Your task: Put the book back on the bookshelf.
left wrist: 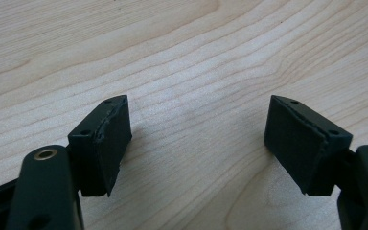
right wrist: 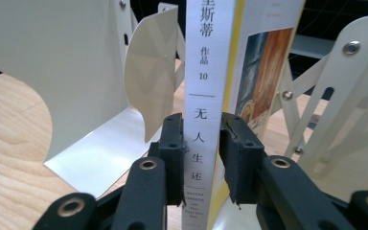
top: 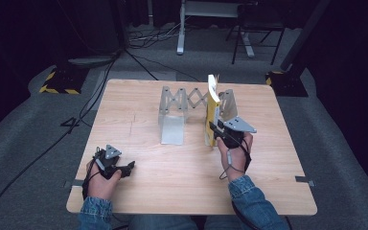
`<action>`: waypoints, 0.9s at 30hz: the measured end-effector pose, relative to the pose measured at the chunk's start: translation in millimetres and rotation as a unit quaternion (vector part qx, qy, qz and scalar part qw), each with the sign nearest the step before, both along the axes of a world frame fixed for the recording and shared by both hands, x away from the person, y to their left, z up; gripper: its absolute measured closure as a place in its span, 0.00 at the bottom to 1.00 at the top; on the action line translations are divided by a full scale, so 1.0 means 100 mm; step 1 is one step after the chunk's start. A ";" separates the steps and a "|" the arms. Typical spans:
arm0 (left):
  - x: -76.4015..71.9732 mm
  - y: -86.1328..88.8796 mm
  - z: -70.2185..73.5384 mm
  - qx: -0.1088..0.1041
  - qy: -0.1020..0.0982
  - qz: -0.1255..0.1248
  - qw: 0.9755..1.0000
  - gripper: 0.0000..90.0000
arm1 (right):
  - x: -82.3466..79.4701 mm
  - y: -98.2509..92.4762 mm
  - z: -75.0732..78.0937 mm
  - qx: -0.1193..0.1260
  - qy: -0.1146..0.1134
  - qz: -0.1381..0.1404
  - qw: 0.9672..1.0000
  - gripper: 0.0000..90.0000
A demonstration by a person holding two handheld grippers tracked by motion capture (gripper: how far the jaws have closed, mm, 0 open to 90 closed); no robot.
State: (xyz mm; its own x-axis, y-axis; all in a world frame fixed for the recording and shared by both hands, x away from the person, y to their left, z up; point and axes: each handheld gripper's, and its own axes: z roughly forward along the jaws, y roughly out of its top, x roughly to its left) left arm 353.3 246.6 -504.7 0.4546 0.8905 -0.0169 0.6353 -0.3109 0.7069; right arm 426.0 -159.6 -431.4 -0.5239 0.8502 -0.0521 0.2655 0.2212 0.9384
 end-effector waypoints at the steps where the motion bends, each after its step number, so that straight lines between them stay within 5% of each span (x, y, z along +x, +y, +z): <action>1: 0.00 0.00 0.00 -0.002 0.001 0.000 1.000 0.28 | 0.00 0.01 -0.01 -0.003 0.005 0.001 1.000 0.78; 9: 0.00 0.00 0.00 0.000 0.001 -0.001 1.000 0.28 | 0.04 0.02 -0.06 -0.015 0.023 0.006 1.000 0.77; 20: -0.05 0.03 0.00 -0.001 0.001 0.000 1.000 0.28 | 0.04 -0.02 -0.03 -0.032 0.020 0.009 0.999 0.71; 27: -0.08 0.05 0.00 0.000 0.001 -0.001 1.000 0.27 | -0.04 -0.10 0.09 -0.023 -0.004 0.005 1.000 0.46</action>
